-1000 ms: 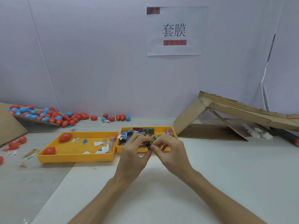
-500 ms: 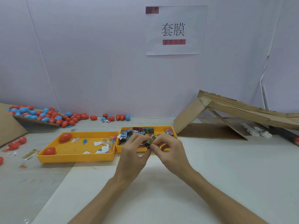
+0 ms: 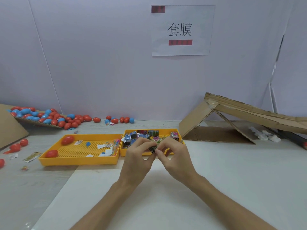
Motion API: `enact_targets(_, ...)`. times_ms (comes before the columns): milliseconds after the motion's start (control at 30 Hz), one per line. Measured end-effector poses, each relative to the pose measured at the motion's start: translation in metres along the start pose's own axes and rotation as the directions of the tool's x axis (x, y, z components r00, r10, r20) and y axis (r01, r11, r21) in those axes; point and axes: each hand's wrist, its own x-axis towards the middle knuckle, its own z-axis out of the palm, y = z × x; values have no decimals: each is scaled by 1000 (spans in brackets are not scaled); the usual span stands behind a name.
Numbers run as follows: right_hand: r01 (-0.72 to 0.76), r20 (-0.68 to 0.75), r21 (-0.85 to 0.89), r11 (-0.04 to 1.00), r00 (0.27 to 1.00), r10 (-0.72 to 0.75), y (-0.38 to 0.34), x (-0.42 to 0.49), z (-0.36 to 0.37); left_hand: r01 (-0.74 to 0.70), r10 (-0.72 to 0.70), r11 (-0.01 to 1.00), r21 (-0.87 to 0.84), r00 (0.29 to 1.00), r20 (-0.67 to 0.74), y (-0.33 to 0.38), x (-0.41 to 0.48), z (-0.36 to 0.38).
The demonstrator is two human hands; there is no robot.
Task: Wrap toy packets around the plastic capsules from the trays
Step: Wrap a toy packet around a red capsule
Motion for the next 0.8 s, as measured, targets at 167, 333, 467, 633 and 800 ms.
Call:
enact_targets(167,120,48,-120,985,992,-115,-4,-3,0,-10,11,999,34,1000,-19,-1,0,2)
enact_targets(333,271,192,-109,956,950,-247,-13,-10,14,64,-67,997,38,996,64,-8,-1,-1)
enact_targets(467,51,142,105,993,988,-66,-17,-5,9,202,-192,974,-100,976,103,-9,2,0)
enact_targets(633,-220,-138,310,925,952,273,1,13,-17,564,-423,753,-340,810,407,-10,1,7)
enact_targets(800,-307,-200,355,883,898,393,26,21,-40,615,-390,753,-236,705,593,-16,-3,11)
